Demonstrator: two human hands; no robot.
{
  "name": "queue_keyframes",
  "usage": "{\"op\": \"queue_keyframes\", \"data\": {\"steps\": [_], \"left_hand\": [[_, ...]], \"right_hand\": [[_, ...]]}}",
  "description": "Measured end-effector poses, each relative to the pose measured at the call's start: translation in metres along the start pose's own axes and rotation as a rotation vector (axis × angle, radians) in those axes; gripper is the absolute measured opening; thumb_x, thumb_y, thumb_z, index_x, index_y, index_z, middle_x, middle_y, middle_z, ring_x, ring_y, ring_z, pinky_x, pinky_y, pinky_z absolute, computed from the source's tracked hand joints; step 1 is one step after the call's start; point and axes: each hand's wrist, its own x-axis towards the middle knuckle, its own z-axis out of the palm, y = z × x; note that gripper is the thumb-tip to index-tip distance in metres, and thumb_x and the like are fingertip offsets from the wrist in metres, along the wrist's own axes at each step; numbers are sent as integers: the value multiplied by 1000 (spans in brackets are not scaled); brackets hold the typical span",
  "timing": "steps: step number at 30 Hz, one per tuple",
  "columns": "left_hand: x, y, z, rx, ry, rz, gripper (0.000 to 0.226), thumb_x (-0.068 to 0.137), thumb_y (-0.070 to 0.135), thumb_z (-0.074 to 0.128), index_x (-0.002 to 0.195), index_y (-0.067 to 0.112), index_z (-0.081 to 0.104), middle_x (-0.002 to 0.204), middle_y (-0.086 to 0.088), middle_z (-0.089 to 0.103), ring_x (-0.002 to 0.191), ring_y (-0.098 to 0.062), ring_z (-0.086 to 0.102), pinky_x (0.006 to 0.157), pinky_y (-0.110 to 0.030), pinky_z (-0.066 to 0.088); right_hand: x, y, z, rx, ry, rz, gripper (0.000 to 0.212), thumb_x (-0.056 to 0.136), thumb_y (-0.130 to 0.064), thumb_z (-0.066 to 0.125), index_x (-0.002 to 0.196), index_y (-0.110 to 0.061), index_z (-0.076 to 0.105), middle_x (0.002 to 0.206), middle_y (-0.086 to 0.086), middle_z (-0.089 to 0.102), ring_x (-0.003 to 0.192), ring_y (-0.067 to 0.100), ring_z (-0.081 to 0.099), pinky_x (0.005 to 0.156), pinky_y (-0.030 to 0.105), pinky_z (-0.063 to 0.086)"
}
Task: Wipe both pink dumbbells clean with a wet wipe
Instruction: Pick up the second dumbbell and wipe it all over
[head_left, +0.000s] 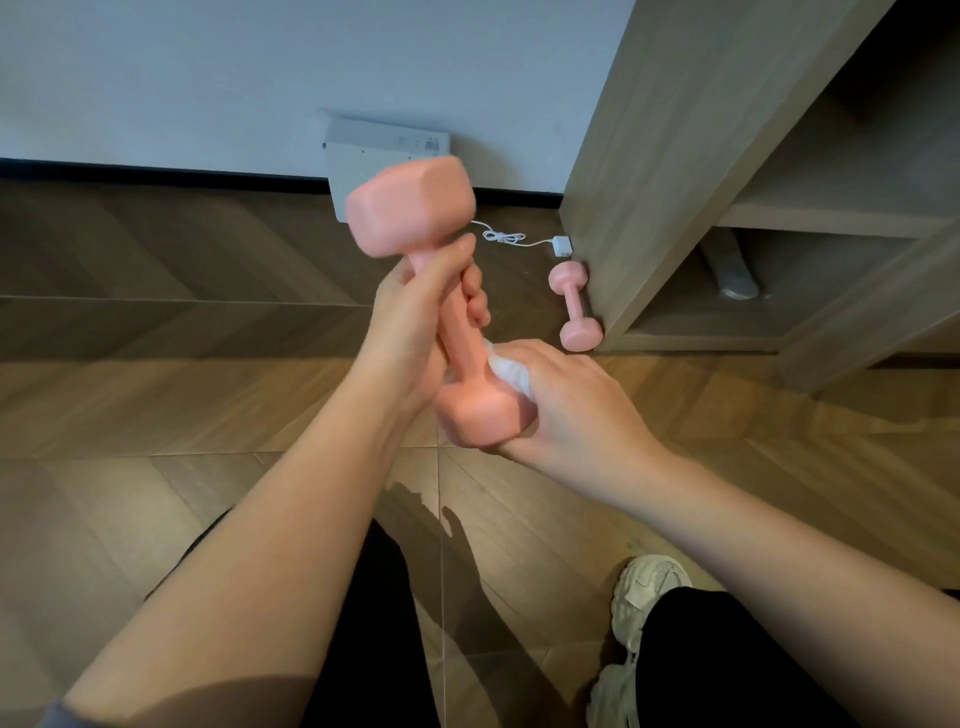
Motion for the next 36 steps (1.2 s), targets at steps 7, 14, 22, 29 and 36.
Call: {"op": "queue_keyframes", "data": {"steps": [7,14,22,29,36], "left_hand": [[-3,0,-8,-60,-208,-123,40,91,20,52,53,20,40,41,6,34,33,-9,30,37,-20,32],[0,4,-3,0,20,9,41,93,14,54,56,17,36,42,3,30,35,-12,26,39,-23,28],[-9,-3,12,118,52,60,40,92,11,57,57,15,39,42,1,33,35,-15,27,42,-26,25],[-15,-3,16,61,157,70,39,92,11,57,59,15,37,42,1,32,37,-15,27,42,-25,25],[-13,-3,22,87,228,115,40,91,8,59,58,14,37,42,-1,34,35,-15,28,41,-22,25]], "right_hand": [[3,1,-8,225,-118,-149,31,72,-38,80,86,-23,57,86,-10,59,84,11,55,76,37,46],[-3,3,0,47,98,-17,41,71,-16,82,103,-20,57,105,-7,59,98,16,55,82,35,45],[0,1,3,-197,28,-102,36,74,-7,69,109,-18,62,109,-2,64,111,19,56,91,31,39],[-16,-3,-1,-141,-39,-29,71,78,-37,75,140,-23,44,144,-8,47,142,15,32,110,36,33],[-14,-11,-11,-183,93,-76,59,65,-48,85,108,-15,63,113,0,67,111,22,61,94,39,45]]}}
